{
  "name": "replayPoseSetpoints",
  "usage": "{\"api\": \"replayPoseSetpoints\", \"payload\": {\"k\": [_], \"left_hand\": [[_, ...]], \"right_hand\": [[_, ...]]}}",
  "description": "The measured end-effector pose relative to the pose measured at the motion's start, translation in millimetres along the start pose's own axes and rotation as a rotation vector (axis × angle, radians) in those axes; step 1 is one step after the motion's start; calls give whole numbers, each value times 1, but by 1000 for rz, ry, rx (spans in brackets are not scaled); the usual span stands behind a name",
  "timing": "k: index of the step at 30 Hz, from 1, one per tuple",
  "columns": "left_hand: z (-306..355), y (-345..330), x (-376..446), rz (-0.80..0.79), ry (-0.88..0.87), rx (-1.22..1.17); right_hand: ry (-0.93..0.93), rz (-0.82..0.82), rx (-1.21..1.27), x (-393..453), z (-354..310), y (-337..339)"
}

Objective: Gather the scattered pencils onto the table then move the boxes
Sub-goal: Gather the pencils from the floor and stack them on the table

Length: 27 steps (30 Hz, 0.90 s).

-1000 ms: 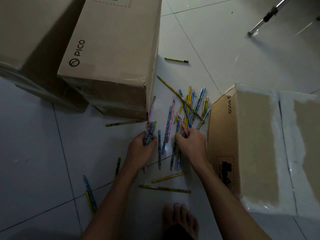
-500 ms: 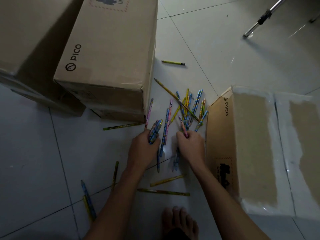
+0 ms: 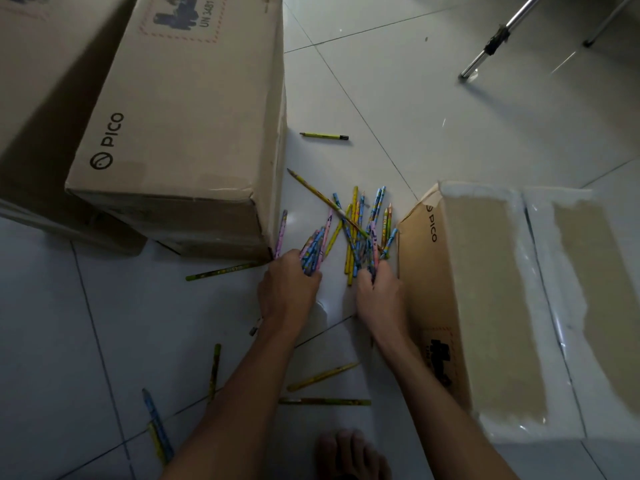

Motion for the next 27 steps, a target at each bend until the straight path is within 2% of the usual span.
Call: {"api": "replayPoseSetpoints", "payload": {"k": [6,11,17,23,27], "left_hand": [[-6,-1,4,-87,74,-106],[-16,-2,5,-79,152,-261],[-5,8,12,-129,127,-401],[5,11,13,-189,91,-542],[8,11,11,-229,143,-707]], "right_hand": [[67,109,-109,7,8,13],[187,119,-27,16,-5,16],[282,189,-260,52,-28,12],[300,81,-432,69,-33,3],[295,-5,-267,63,-41,2]]}}
Point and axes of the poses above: each hand's wrist, its own x-axis towards the middle knuckle, its own y-axis out of the back of the hand, z = x × y, the point moved 3 cm from there along x, towards the middle knuckle, and after that the axes turned 1 degree about z, right-handed, at the moved point
